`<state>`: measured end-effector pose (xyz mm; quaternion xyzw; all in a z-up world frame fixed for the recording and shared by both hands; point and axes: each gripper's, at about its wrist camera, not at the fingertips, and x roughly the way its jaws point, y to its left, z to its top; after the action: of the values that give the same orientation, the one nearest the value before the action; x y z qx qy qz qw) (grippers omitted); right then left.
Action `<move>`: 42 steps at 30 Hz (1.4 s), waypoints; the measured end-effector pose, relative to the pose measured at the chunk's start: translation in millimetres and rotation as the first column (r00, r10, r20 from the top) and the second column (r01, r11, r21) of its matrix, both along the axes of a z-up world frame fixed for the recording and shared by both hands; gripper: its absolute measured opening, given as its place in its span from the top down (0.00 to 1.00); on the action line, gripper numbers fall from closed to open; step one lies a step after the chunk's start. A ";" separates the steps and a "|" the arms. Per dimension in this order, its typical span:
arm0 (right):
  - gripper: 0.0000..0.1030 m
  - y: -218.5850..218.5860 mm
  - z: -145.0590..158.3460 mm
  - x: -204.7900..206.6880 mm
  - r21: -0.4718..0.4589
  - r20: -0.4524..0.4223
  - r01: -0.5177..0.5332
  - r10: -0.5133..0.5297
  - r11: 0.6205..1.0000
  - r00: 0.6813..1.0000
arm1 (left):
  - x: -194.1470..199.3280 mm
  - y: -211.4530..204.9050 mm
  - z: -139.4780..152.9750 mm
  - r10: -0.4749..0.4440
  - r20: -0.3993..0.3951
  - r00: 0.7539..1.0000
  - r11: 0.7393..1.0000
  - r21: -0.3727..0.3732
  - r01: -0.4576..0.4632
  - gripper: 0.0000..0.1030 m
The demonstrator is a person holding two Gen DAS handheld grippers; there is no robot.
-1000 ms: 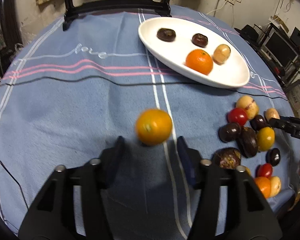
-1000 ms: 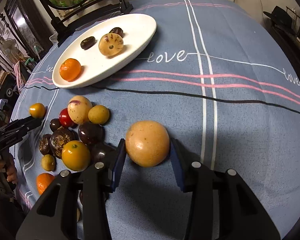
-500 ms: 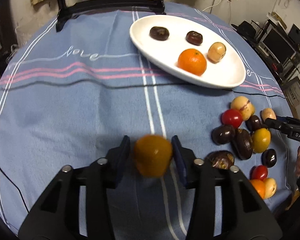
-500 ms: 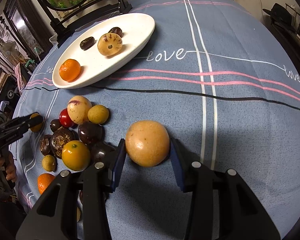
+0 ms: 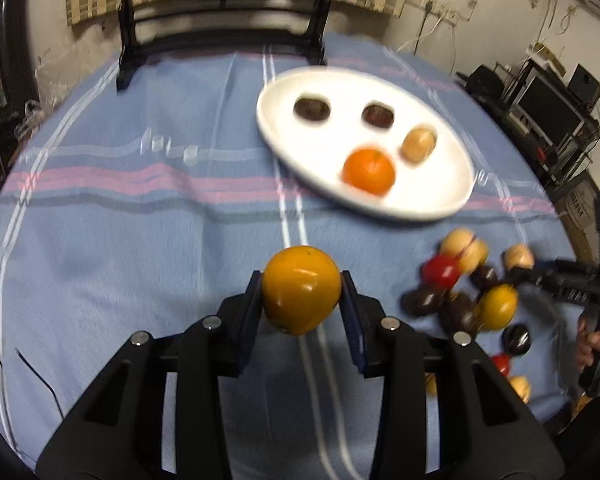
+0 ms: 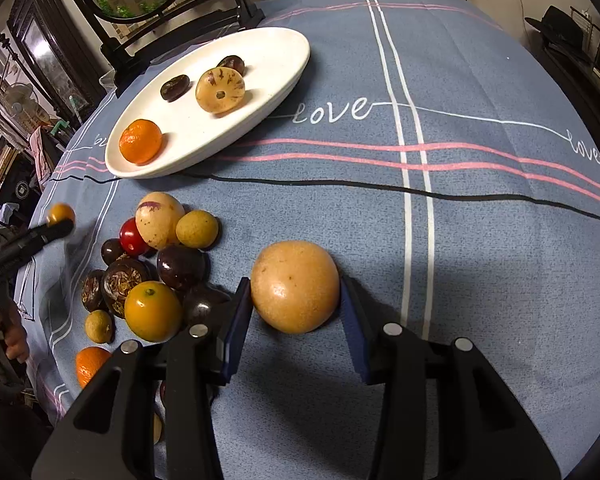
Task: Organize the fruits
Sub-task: 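Lift both held fruits toward the white plate, then lower both held fruits onto the white plate and open both grippers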
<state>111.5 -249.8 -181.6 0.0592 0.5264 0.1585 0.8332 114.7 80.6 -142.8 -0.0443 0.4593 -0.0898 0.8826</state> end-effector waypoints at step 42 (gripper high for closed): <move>0.37 42.3 64.4 149.8 0.134 0.123 -0.002 -0.014 0.991 0.992 | 131.4 -50.4 26.4 -0.025 0.054 0.998 0.996 0.089 0.020 0.25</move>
<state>261.3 -207.6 -117.1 0.1065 0.4616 0.1943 0.8590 246.1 30.2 -116.4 0.0025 0.4386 -0.0804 0.8950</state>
